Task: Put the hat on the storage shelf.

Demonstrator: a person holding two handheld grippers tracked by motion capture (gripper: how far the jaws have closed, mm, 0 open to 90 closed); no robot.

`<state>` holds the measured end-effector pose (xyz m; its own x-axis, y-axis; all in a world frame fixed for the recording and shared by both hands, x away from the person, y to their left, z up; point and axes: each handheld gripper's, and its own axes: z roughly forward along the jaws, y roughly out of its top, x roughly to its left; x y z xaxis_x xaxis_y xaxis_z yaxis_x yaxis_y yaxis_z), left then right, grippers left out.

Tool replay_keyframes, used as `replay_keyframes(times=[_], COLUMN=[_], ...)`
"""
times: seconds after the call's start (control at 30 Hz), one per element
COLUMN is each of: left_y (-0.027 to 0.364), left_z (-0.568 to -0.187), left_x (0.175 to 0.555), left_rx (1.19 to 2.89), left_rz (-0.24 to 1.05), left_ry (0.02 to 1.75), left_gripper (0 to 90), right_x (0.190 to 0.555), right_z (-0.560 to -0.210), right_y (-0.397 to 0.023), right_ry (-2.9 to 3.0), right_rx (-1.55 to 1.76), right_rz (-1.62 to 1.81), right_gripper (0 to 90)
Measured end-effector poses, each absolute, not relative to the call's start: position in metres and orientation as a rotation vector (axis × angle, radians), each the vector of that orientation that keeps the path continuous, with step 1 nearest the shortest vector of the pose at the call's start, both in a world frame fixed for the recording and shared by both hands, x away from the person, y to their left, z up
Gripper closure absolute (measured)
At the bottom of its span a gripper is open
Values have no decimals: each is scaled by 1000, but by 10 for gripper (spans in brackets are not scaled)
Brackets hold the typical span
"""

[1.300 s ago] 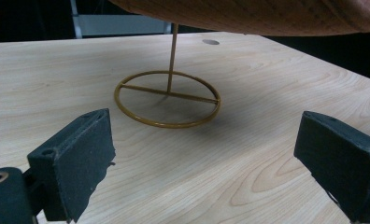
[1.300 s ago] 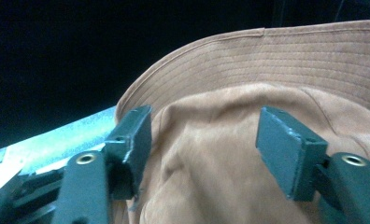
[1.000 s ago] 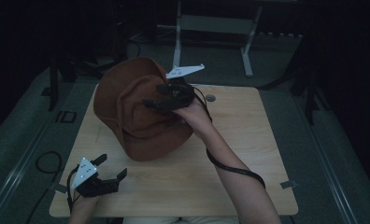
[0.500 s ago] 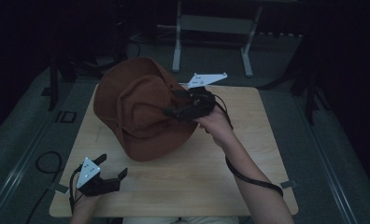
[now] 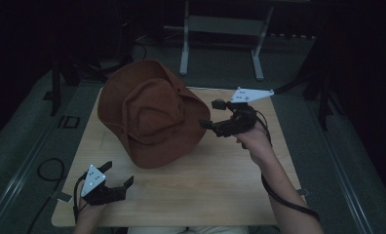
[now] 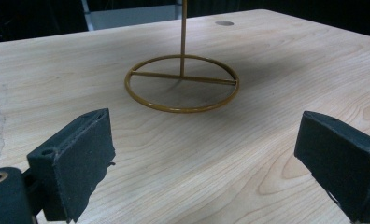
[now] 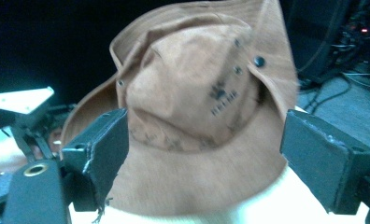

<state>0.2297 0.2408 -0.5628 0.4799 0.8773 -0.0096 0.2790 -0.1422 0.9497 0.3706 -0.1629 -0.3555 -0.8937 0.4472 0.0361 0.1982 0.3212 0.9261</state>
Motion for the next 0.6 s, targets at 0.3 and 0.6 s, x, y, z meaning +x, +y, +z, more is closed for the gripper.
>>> replay_keyframes(times=[0.3,0.6], left_y=[242,243], left_z=[-564,-564], left_x=[230,230], left_rx=[1675,1672], left_rz=[708,710], left_ry=[1000,1006], left_gripper=[52,52], right_x=[362,360], right_z=[-375,-408], right_y=[-201,-226], right_ry=[2328,2327], right_rx=[653,716], right_rz=[1562,1514], right_gripper=[155,155])
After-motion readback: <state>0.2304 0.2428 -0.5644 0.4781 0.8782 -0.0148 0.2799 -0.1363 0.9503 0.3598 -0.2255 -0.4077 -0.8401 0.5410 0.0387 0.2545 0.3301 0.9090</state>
